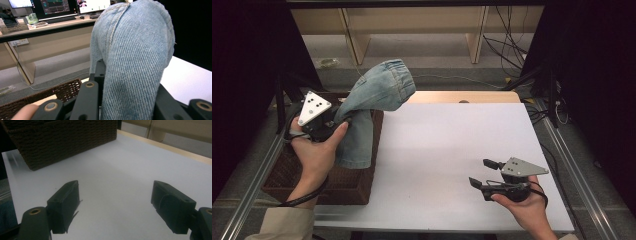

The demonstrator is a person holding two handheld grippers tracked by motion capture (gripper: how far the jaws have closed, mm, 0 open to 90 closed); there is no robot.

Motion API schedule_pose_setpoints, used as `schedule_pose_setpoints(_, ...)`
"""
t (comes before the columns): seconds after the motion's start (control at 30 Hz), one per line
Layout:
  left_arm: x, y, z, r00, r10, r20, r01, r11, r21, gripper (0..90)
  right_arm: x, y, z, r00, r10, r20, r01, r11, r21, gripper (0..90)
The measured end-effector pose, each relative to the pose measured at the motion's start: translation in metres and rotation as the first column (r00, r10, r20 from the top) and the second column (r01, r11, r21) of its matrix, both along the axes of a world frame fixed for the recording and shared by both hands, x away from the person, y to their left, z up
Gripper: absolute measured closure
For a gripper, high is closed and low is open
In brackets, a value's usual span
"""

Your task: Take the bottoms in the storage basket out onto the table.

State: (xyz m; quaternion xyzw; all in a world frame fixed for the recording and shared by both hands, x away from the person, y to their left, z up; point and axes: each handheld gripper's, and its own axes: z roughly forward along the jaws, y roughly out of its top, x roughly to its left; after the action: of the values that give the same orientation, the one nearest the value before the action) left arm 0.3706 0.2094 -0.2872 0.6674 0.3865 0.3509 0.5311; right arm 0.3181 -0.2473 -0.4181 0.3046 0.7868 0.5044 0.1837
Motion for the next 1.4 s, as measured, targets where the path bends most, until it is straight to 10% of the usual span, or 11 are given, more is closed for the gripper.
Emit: schedule_pose_setpoints(1.4, -0.004, -0.018, 0.001, 0.9988, -0.048, -0.001, 0.048, 0.9987, 0.016, 74.1, 0.0, 0.0, 0.0, 1.0, -0.001, 0.0, 0.001, 1.0, 0.0, 23.9)
